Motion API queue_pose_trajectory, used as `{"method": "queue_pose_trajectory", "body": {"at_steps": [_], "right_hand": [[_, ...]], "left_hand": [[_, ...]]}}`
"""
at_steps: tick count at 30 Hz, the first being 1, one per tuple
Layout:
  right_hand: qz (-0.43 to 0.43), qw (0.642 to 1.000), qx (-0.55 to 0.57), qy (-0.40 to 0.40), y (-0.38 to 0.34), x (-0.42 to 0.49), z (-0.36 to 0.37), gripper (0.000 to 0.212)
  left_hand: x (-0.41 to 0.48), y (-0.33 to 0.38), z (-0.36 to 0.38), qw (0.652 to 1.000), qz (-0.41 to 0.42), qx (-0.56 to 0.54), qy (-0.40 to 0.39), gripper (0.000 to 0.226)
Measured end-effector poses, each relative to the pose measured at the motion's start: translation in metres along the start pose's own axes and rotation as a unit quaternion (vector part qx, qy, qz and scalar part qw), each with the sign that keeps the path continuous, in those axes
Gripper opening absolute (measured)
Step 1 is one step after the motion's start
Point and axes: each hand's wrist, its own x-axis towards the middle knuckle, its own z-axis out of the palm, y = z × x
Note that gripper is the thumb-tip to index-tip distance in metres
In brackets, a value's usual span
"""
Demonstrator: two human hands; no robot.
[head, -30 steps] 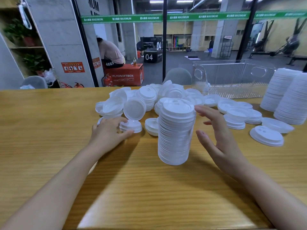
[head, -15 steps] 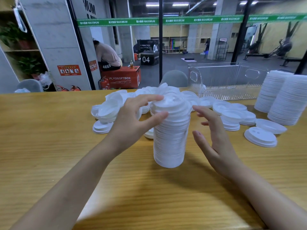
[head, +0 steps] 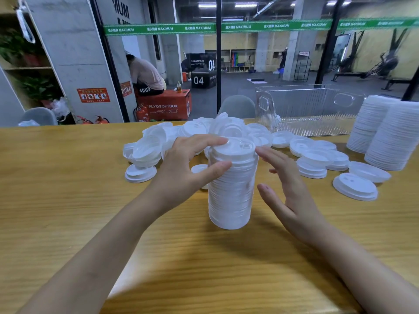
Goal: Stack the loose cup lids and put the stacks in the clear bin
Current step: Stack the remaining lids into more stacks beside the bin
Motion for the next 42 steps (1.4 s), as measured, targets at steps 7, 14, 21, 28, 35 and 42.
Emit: {"method": "queue_pose_trajectory", "body": {"at_steps": [7,14,21,28,35,42], "right_hand": [[0.001,1.000,0.005,-0.001,0.000,-0.001,0.000,0.044],[0.002,1.000,0.007,0.002,-0.001,-0.001,0.000,0.043],[0.008,1.000,0.000,-0.001,-0.002,0.000,0.000,0.046],[0.018,1.000,0.009,-0.008,-0.003,0.000,0.001,0.047],[0.019,1.000,0.014,-0.012,-0.001,-0.001,0.001,0.046],[0.017,1.000,0.016,-0.011,-0.002,-0.001,0.001,0.046]], "left_hand": [[0.003,-0.013,-0.008,0.999,-0.020,-0.027,0.032,0.051],[0.007,-0.099,-0.037,0.971,-0.128,0.174,0.104,0.044],[0.010,-0.151,-0.038,0.928,-0.166,0.328,0.060,0.059],[0.012,-0.159,-0.037,0.921,-0.141,0.361,0.036,0.045],[0.003,-0.120,-0.036,0.943,-0.130,0.294,0.088,0.053],[0.001,-0.092,-0.042,0.956,-0.222,-0.163,0.104,0.056]]}}
